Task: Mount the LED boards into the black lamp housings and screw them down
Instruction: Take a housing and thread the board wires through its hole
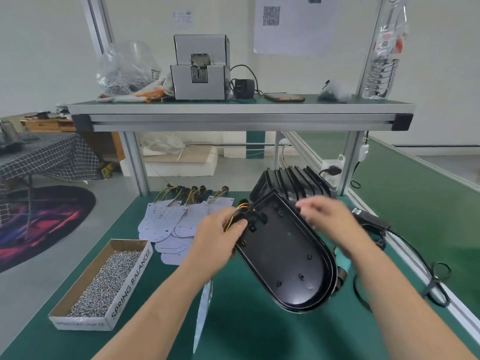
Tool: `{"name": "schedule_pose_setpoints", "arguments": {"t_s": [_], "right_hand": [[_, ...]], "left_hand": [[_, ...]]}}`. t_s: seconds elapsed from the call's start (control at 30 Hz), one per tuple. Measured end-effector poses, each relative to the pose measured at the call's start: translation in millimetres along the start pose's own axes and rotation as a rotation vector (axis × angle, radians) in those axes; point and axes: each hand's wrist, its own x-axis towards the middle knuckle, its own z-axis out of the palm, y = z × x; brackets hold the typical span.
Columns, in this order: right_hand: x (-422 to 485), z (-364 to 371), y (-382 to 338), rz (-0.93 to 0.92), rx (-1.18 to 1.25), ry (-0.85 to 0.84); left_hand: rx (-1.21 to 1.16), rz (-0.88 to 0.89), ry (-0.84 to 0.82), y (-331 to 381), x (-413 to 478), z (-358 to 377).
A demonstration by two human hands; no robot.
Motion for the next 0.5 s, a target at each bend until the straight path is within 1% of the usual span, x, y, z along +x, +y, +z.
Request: {"name": "schedule_pose_setpoints", "arguments": {"t_s": [0.03,0.07,0.1,0.13,0.17,0.23,0.27,0.33,0.4,0.5], "right_hand": [[0.5,-11.5,-9.2,-0.048,0.101,0.14],[-3.5,-21.4,-24.5,-0.137,0.179,0.247],[-9.8,-25.9,-38.0,-0.238,0.232,0.256],[-19.6,-24.6,-52.6,-0.305,0.21,0.197],[-27.5,-16.4,-62.0,-0.318,0.158,0.139],[-40.8,10.3,-76.5,-0.26,0.062,0.033],[-44.7,25.1,-80.0,-0.243,0.032,0.039],[-49.2,49.6,-77.8,-0.254,0.041,0.123],[-50.8,60.9,-71.9,-0.267,0.097,0.219],[-50.3,64.8,-65.8,-0.254,0.235,0.243]], "left_hand": [[0.031,0.021,0.009,0.1,-0.1,1.1],[0.074,0.041,0.02,0.3,0.1,2.2],[0.142,0.059,0.031,0.0,0.0,3.2],[0.226,0.078,0.048,0.5,-0.7,4.8],[0.31,0.099,0.074,1.0,-1.5,6.5],[0.392,0.149,0.141,3.1,-4.9,10.4],[0.371,0.181,0.172,4.9,-7.4,12.7],[0.317,0.227,0.184,7.7,-12.2,16.4],[0.311,0.234,0.137,7.0,-15.0,18.3],[0.291,0.173,0.045,1.9,-6.9,14.4]]}}
